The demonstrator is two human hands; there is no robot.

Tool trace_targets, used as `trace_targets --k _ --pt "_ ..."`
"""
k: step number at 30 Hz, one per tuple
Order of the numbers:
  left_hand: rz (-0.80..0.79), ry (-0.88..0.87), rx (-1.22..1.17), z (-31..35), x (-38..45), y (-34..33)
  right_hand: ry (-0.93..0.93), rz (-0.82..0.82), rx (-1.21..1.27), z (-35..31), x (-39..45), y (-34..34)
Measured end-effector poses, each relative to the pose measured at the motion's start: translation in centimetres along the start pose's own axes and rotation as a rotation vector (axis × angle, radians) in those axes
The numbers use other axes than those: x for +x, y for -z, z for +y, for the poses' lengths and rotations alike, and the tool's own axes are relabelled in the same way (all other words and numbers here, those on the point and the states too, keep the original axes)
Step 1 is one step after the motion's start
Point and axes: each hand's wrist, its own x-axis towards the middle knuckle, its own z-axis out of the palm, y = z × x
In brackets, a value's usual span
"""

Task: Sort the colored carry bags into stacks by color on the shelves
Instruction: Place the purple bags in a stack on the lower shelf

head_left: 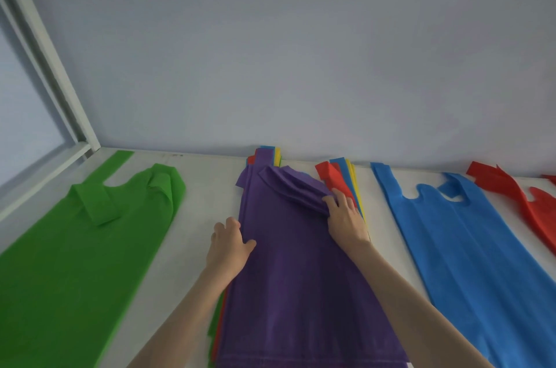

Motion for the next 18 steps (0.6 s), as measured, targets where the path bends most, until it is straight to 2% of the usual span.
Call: trace_targets --k 4,8,13,18 --pt "-0.008 0.001 0.004 0.1 0.0 0.0 -0.205 0.042 -0.013 -0.3 0.5 0.2" --pt "-0.011 0.001 0.003 0.1 -0.1 0.0 -0.375 -0.055 0.056 0.2 1.4 1.0" --pt "0.005 0.001 -0.001 0.2 -0.4 0.1 -0.642 -0.082 0.723 1.6 2.4 1.8" --pt "-0.012 0.01 -0.01 0.1 -0.7 0.1 -0.75 -0.065 0.905 3.3 2.3 1.3"
